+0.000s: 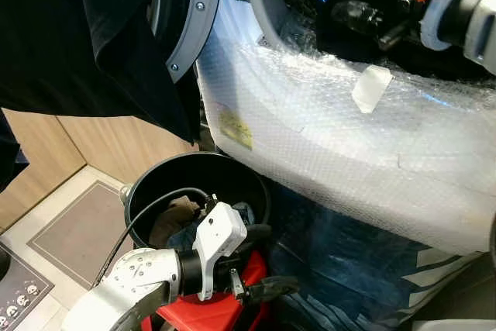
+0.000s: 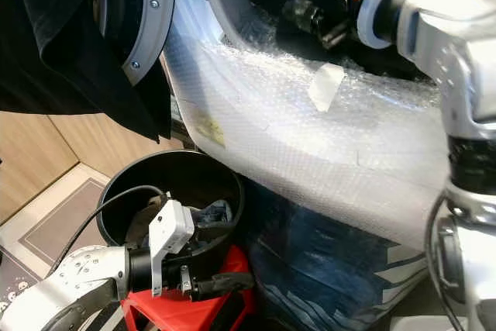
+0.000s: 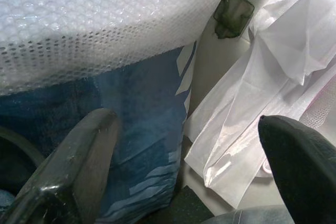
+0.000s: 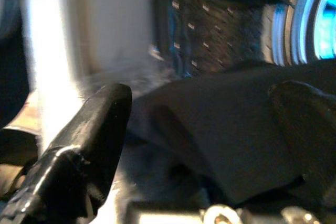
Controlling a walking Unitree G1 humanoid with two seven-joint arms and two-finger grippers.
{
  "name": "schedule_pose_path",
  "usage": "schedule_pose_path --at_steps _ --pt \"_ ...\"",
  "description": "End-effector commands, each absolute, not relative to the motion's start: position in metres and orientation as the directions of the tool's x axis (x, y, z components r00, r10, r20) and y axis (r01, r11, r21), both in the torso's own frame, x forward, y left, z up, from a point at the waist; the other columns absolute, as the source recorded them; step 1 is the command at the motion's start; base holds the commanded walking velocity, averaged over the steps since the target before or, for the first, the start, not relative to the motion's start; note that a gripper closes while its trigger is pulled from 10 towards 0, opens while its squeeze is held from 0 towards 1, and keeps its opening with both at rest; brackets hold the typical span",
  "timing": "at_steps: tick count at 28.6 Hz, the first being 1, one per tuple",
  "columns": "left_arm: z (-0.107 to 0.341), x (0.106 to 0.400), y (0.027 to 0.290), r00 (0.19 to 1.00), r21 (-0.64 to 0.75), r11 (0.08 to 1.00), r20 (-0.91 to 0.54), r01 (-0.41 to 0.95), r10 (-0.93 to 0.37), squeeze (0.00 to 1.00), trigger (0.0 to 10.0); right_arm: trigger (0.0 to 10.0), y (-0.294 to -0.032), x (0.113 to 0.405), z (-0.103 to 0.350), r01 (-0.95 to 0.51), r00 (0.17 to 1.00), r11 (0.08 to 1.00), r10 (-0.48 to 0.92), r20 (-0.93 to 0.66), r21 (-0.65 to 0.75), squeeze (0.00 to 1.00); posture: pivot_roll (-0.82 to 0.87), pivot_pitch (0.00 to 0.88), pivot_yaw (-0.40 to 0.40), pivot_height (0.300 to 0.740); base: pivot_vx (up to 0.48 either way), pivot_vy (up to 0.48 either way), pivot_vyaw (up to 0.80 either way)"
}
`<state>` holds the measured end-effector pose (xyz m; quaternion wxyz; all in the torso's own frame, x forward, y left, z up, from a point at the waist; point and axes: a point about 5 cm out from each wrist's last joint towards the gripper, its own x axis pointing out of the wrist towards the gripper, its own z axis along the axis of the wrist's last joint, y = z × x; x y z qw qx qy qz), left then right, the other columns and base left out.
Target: Clothes washing
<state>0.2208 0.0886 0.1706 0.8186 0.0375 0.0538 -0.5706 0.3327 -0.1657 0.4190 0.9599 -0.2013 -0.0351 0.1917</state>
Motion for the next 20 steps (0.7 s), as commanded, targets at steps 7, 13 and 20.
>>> schedule_pose_path --at_steps 7,13,20 --pt "0.169 0.219 0.089 0.348 -0.007 0.352 -0.146 0.936 -0.926 0.0 10.0 10.0 -0.162 0.339 0.43 -0.254 0.953 0.829 0.301 0.016 -0.498 0.0 -0.09 0.142 -0.01 0.74 0.0 0.0 0.0" --pt "0.169 0.218 0.09 0.352 -0.005 0.357 -0.148 0.934 -0.924 0.0 10.0 10.0 -0.164 0.352 0.424 -0.165 0.98 0.696 0.195 -0.037 -0.699 0.0 -0.09 0.142 -0.01 0.74 0.0 0.0 0.0" --pt "0.169 0.217 0.089 0.359 -0.008 0.365 -0.147 0.931 -0.921 0.0 10.0 10.0 -0.195 0.37 0.423 -0.018 0.998 0.64 -0.038 -0.056 -0.768 0.0 -0.1 0.158 -0.023 0.74 0.0 0.0 0.0"
